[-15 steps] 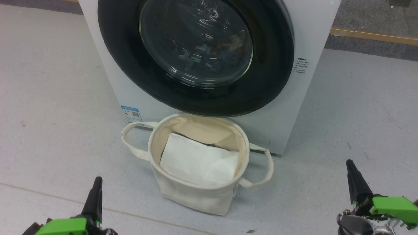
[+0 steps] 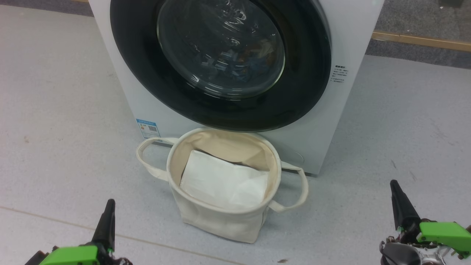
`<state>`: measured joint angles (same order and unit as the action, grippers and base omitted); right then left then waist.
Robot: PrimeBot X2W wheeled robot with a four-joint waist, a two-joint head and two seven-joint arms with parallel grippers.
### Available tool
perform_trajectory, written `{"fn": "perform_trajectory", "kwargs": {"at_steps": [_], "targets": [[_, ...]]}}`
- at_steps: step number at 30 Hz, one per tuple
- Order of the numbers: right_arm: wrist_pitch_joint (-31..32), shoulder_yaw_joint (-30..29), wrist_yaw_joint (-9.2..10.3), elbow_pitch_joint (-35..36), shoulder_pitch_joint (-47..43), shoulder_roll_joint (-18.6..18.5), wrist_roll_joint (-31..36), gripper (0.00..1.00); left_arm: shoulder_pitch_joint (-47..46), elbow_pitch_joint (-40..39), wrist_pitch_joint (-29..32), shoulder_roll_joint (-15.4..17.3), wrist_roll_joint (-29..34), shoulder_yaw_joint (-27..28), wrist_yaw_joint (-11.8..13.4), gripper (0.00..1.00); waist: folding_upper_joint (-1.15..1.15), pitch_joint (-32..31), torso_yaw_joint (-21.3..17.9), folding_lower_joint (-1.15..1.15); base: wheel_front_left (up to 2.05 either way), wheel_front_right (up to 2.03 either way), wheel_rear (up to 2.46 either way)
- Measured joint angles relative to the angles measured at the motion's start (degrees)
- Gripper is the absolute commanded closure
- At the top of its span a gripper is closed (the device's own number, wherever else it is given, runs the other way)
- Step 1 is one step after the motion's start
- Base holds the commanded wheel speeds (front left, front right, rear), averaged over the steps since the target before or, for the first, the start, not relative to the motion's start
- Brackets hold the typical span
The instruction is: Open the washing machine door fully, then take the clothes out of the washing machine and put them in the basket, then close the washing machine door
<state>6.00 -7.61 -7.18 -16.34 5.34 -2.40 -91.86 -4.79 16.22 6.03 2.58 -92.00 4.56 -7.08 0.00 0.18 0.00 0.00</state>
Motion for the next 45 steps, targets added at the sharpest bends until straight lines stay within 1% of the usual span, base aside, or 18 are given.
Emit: {"fn": "perform_trajectory", "kwargs": {"at_steps": [45], "targets": [[0.00,0.00,0.00,0.00,0.00,0.00,0.00,1.00,0.00,0.00,-0.01,0.00,0.00,0.00,0.00,1.00,0.00,0.00,0.00,0.00,0.00,0.00,0.00]]}}
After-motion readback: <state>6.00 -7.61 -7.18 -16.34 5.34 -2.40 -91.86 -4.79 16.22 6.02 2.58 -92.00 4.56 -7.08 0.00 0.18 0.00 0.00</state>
